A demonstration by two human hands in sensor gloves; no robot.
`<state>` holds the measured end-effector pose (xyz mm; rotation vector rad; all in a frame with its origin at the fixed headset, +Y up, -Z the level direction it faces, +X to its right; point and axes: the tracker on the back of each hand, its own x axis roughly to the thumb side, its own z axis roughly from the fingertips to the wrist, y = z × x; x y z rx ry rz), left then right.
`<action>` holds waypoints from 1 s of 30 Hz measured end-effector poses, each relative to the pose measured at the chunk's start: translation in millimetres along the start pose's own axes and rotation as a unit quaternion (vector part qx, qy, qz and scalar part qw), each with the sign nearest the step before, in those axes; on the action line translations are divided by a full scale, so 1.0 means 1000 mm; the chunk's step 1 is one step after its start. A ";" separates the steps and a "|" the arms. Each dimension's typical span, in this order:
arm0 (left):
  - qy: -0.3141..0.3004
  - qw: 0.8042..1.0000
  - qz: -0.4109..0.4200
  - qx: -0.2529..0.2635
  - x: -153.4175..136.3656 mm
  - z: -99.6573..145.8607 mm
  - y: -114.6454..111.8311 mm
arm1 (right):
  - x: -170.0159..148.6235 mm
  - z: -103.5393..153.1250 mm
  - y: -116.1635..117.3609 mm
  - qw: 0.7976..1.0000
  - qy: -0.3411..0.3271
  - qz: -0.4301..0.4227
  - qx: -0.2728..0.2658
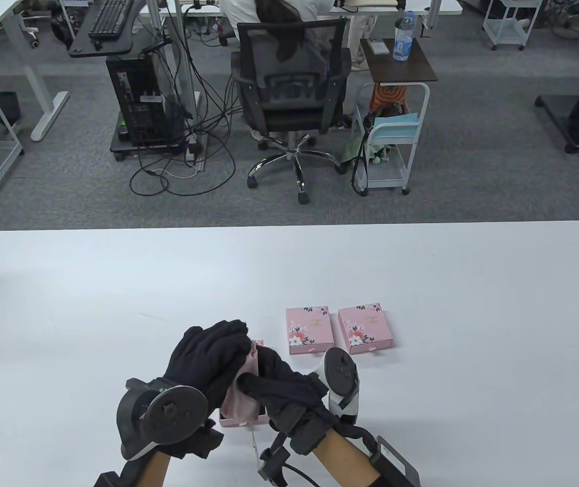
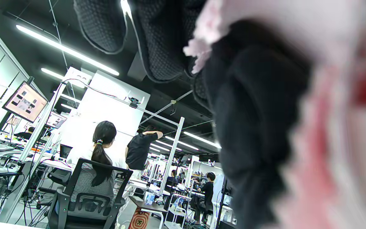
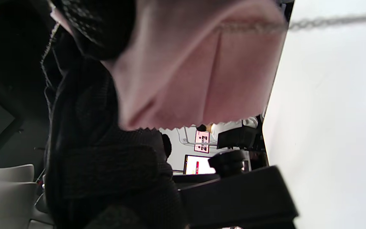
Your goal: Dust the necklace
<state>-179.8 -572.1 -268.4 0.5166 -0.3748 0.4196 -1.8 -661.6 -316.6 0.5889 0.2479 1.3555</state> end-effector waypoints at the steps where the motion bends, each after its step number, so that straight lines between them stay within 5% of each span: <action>1: 0.000 1.000 0.005 0.000 0.000 0.000 0.000 | 0.001 0.000 0.000 1.000 -0.002 0.003 -0.006; 15: 0.013 0.999 0.017 0.024 -0.007 0.001 0.006 | 0.003 0.002 0.003 0.994 -0.013 0.106 -0.009; 24: 0.034 0.998 0.028 0.052 -0.020 0.003 0.019 | 0.001 0.000 0.009 0.982 -0.016 0.185 0.044; 30: 0.052 0.995 0.035 0.072 -0.029 0.004 0.026 | -0.005 0.001 0.009 0.966 -0.020 0.256 0.028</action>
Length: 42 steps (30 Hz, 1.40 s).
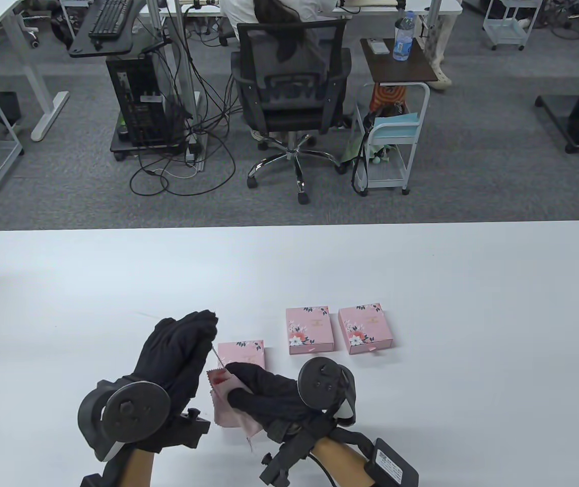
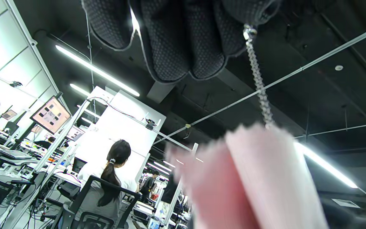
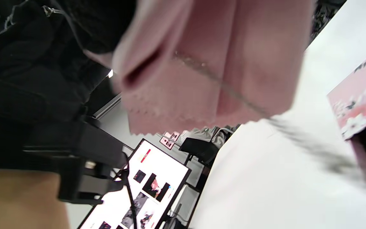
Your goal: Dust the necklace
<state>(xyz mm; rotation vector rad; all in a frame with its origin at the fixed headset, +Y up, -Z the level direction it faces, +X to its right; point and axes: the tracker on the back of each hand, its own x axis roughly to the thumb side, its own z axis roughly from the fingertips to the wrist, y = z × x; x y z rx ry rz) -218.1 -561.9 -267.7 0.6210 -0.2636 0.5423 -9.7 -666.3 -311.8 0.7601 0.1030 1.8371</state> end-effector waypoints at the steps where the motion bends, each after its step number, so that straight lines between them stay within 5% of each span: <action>1: 0.003 1.000 0.001 0.004 -0.001 0.000 0.001 | -0.001 0.000 0.001 1.000 -0.001 0.006 -0.001; 23: 0.068 0.994 0.027 0.080 -0.033 0.002 0.029 | -0.022 -0.001 0.029 0.990 0.008 0.096 0.102; 42: 0.047 0.993 0.042 0.098 -0.021 0.007 0.035 | -0.039 0.004 0.052 0.982 0.036 0.118 0.145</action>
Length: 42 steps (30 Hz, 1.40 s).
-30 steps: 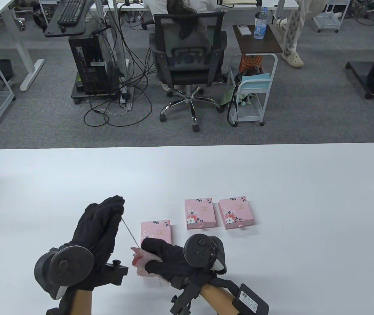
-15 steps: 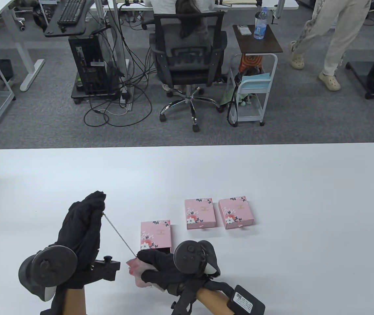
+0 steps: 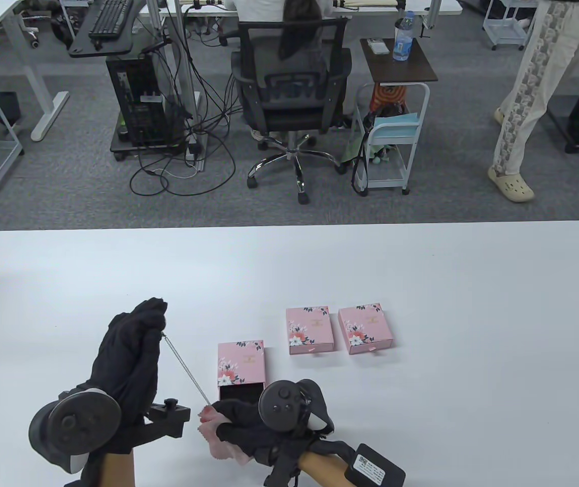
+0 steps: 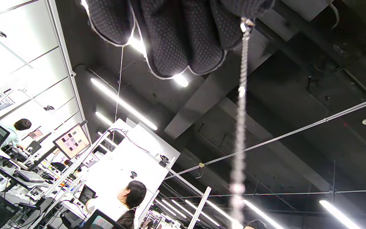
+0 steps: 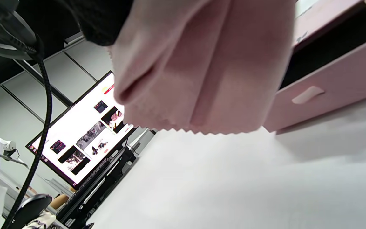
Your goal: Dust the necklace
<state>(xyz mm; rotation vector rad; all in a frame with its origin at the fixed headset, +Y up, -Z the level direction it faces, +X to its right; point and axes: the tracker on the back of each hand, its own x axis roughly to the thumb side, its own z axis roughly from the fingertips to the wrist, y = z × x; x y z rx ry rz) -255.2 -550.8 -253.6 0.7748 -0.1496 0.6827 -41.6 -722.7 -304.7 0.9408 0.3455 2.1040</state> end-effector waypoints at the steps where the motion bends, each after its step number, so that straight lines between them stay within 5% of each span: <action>1: -0.002 1.000 0.001 -0.001 0.001 0.000 0.000 | 0.000 0.000 0.001 1.000 0.007 0.011 0.000; 14: -0.019 1.000 0.004 -0.002 0.009 0.003 -0.001 | -0.006 -0.002 0.008 0.999 0.026 0.039 0.023; 22: -0.022 1.000 0.004 -0.005 0.010 0.004 -0.002 | -0.007 -0.004 0.003 0.988 0.074 0.131 0.045; 26: -0.022 1.000 0.000 -0.004 0.010 0.004 -0.002 | -0.010 -0.006 -0.012 0.969 0.149 0.166 0.104; 33: -0.016 1.000 0.000 -0.005 0.009 0.002 -0.002 | -0.041 0.005 -0.057 0.920 0.318 0.224 0.040; 39: -0.021 1.000 -0.004 -0.014 0.011 0.002 -0.006 | -0.079 0.009 -0.058 0.904 0.389 0.142 0.105; 42: -0.029 0.999 -0.013 -0.023 0.015 0.002 -0.009 | -0.084 0.009 -0.061 0.895 0.410 0.154 0.083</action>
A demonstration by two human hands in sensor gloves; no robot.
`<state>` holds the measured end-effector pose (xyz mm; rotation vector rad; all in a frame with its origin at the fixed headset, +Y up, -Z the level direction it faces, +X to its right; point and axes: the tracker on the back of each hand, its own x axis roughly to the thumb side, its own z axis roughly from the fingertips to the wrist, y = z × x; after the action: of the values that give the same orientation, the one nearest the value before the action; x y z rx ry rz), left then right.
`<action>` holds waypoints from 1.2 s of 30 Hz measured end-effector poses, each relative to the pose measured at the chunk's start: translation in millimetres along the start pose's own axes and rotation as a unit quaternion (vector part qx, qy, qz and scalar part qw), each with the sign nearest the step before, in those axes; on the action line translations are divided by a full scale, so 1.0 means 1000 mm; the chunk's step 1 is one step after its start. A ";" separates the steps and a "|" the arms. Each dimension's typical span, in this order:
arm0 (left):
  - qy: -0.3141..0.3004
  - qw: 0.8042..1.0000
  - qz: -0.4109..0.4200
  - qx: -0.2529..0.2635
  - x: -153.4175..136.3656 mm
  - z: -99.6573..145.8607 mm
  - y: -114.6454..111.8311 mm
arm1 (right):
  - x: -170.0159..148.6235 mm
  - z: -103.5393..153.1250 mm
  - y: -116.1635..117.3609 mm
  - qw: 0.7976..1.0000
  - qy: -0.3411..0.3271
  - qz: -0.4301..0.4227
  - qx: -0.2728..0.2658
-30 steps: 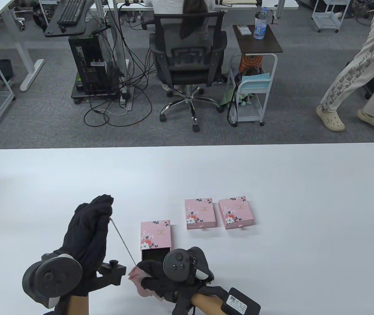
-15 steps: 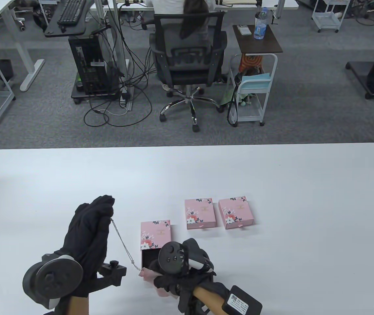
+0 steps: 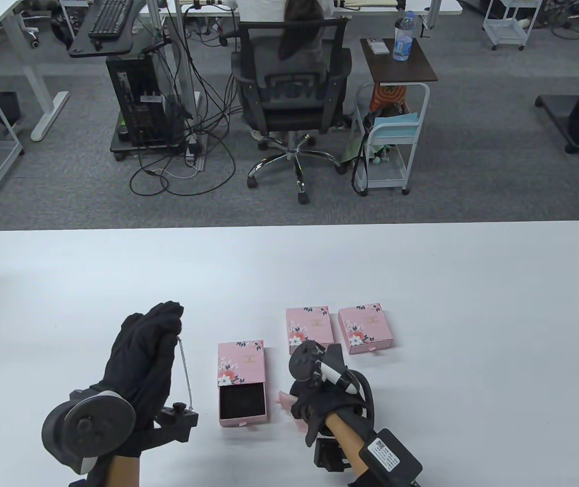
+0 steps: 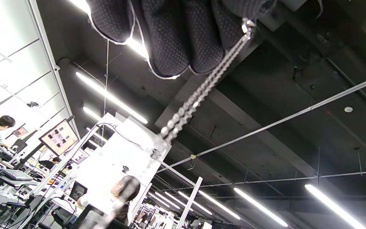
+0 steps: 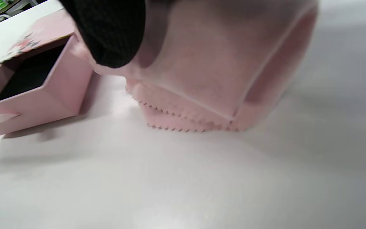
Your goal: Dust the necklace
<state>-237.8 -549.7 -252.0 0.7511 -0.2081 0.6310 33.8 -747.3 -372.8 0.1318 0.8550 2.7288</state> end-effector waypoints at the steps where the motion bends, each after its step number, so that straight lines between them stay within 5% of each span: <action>1: -0.003 1.000 -0.002 -0.004 0.002 0.000 -0.001 | -0.001 0.001 -0.003 1.000 0.005 0.003 -0.020; 8: -0.028 0.999 -0.014 -0.017 0.019 -0.009 -0.008 | 0.011 0.024 -0.019 0.993 -0.043 0.004 -0.112; 14: -0.052 0.998 -0.030 -0.022 0.041 -0.016 -0.015 | 0.045 0.045 -0.011 0.976 -0.211 -0.007 -0.055; 19: -0.061 0.997 -0.029 -0.029 0.054 -0.017 -0.023 | 0.062 0.046 0.006 0.958 -0.270 -0.038 -0.090; 23: -0.058 0.997 -0.031 -0.027 0.055 -0.016 -0.025 | 0.065 0.044 0.011 0.950 -0.275 -0.079 -0.128; 29: -0.031 0.997 -0.074 -0.022 0.036 -0.010 -0.030 | 0.050 0.058 -0.016 0.946 -0.231 -0.024 -0.225; 36: 0.007 0.962 -0.219 -0.163 0.005 0.008 -0.079 | 0.035 0.093 -0.057 0.910 -0.196 -0.040 -0.363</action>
<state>-185.6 -597.2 -289.6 0.4501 -0.1213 0.1714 29.6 -641.6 -329.2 0.4500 -0.2697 2.6077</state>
